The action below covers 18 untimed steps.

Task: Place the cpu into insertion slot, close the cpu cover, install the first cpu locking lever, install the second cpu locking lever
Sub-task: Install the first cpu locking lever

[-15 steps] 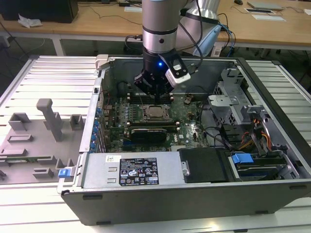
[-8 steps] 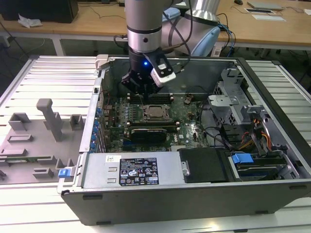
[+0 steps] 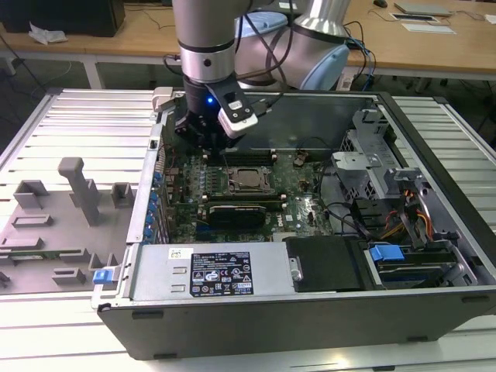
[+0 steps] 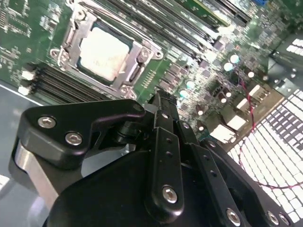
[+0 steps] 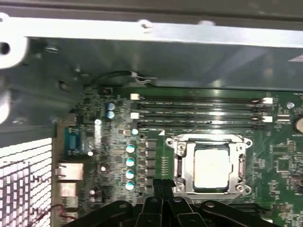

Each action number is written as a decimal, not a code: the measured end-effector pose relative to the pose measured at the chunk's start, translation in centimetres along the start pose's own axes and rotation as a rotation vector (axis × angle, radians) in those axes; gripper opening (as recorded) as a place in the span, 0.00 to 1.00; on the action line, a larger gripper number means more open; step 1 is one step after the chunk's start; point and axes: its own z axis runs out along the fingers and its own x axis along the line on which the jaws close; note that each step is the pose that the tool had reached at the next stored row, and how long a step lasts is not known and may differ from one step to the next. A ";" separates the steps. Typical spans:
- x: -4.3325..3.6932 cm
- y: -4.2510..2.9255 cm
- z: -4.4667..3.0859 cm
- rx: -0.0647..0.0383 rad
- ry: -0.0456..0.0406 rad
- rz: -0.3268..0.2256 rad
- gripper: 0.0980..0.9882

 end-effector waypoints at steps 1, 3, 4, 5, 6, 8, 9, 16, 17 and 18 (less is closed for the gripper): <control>0.18 0.00 -0.01 -0.007 -0.0014 0.000 0.01; 0.40 0.01 -0.02 -0.036 -0.0046 0.001 0.01; 0.50 0.01 -0.02 -0.059 -0.0071 0.003 0.01; 0.59 0.01 -0.03 -0.086 -0.0095 0.004 0.01; 0.63 0.01 -0.03 -0.102 -0.0111 0.005 0.01; 0.71 0.02 -0.03 -0.150 -0.0151 0.007 0.01; 0.75 0.02 -0.04 -0.187 -0.0177 0.009 0.01; 0.18 0.00 0.00 -0.229 -0.0198 0.012 0.01; -0.11 0.00 0.02 -0.229 -0.0198 0.012 0.01; -0.42 -0.01 0.03 -0.229 -0.0198 0.012 0.01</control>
